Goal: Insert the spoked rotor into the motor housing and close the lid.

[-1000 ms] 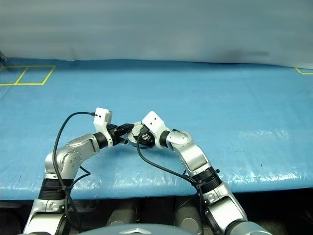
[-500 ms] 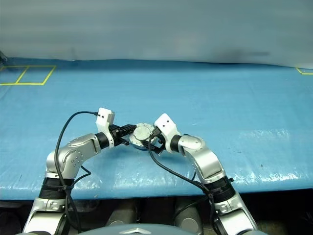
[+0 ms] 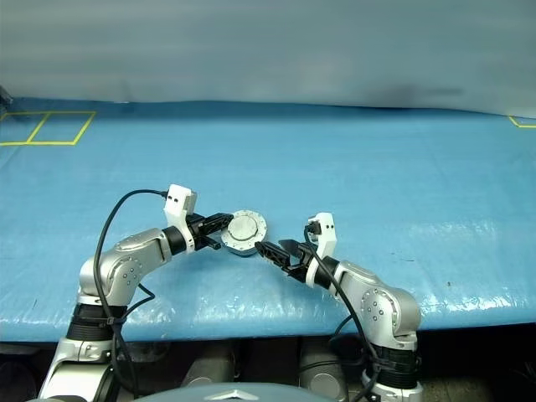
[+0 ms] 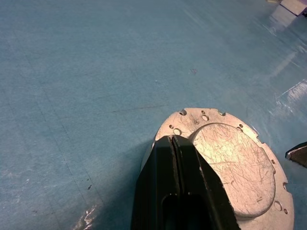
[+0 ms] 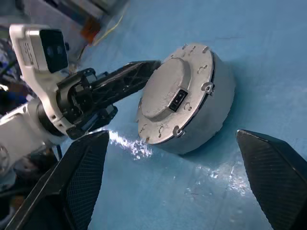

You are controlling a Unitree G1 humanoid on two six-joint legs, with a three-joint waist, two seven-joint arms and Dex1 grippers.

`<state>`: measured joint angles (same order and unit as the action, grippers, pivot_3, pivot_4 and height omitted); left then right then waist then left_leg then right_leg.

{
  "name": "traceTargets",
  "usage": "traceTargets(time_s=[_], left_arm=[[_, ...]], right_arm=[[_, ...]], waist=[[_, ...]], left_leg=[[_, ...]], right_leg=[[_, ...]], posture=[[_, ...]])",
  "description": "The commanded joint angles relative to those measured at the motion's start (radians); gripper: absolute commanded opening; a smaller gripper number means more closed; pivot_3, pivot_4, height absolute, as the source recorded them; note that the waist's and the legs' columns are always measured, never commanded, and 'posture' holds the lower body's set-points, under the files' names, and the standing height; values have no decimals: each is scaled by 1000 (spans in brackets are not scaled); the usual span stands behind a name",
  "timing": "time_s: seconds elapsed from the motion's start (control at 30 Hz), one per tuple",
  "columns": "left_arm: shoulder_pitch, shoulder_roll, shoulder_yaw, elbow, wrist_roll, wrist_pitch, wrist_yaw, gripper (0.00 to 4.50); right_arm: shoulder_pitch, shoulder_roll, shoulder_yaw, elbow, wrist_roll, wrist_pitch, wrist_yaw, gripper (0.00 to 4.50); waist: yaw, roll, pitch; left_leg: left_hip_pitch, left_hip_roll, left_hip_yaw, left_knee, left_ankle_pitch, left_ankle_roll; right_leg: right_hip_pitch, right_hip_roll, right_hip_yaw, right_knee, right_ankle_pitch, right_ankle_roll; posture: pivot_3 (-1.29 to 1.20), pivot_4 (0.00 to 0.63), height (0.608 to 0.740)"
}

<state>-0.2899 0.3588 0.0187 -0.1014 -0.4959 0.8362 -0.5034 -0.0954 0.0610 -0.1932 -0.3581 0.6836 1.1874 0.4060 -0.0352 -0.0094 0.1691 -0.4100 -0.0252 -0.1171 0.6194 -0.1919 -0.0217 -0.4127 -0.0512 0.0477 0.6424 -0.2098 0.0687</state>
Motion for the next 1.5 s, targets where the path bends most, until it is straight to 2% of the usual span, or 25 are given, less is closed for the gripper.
traceTargets(time_s=[0.03, 0.3, 0.5, 0.97, 1.07, 1.33, 1.5], left_arm=[[17, -2, -35, 13, 14, 14, -11, 0], [25, 0, -29, 4, 21, 15, -17, 0], [29, -2, -29, 4, 24, 12, -18, 0], [30, -4, -30, 5, 29, 12, -20, 0], [31, -2, -30, 16, 31, 5, -26, 0], [28, -7, -30, 13, 35, 9, -26, 0], [28, -9, -27, 20, 39, 4, -29, 0]], right_arm=[[-16, 74, -61, 28, 65, 40, -104, 4468], [-50, 148, -89, 140, 195, 20, -243, 4468], [-78, 174, -55, 196, 309, -23, -306, 4468], [-99, 179, 56, 318, 464, -163, -365, 4468], [-94, 170, 61, 336, 491, -179, -367, 3846], [-81, 158, 86, 365, 528, -188, -363, 1330], [-70, 137, 102, 361, 540, -166, -367, 1224]], waist=[[2, 0, 0], [-2, 1, -2], [-4, 1, -2], [-3, 1, -2], [-3, 2, -2], [-4, 2, -2], [-4, 2, -2]], left_leg=[[0, 0, 0, 0, 0, 0], [0, 0, 0, 0, 0, 0], [0, 0, 0, 0, 0, 0], [0, 0, 0, -1, 0, 1], [0, 0, 0, -1, 0, 1], [-1, 0, 0, -3, 0, 1], [-1, 0, 0, -3, 0, 1]], right_leg=[[0, 0, 0, 0, 0, 0], [1, -1, -1, -1, 0, 0], [1, -1, -1, -1, 0, 0], [0, -1, -1, -2, 0, 0], [0, -1, -1, -2, 0, 0], [0, -1, -1, -4, 0, 0], [0, -1, -1, -4, 0, 0]], posture=[[0, 150, 740], [0, 150, 740], [0, 150, 740], [0, 150, 740], [0, 150, 740], [0, 150, 740], [0, 150, 740]])
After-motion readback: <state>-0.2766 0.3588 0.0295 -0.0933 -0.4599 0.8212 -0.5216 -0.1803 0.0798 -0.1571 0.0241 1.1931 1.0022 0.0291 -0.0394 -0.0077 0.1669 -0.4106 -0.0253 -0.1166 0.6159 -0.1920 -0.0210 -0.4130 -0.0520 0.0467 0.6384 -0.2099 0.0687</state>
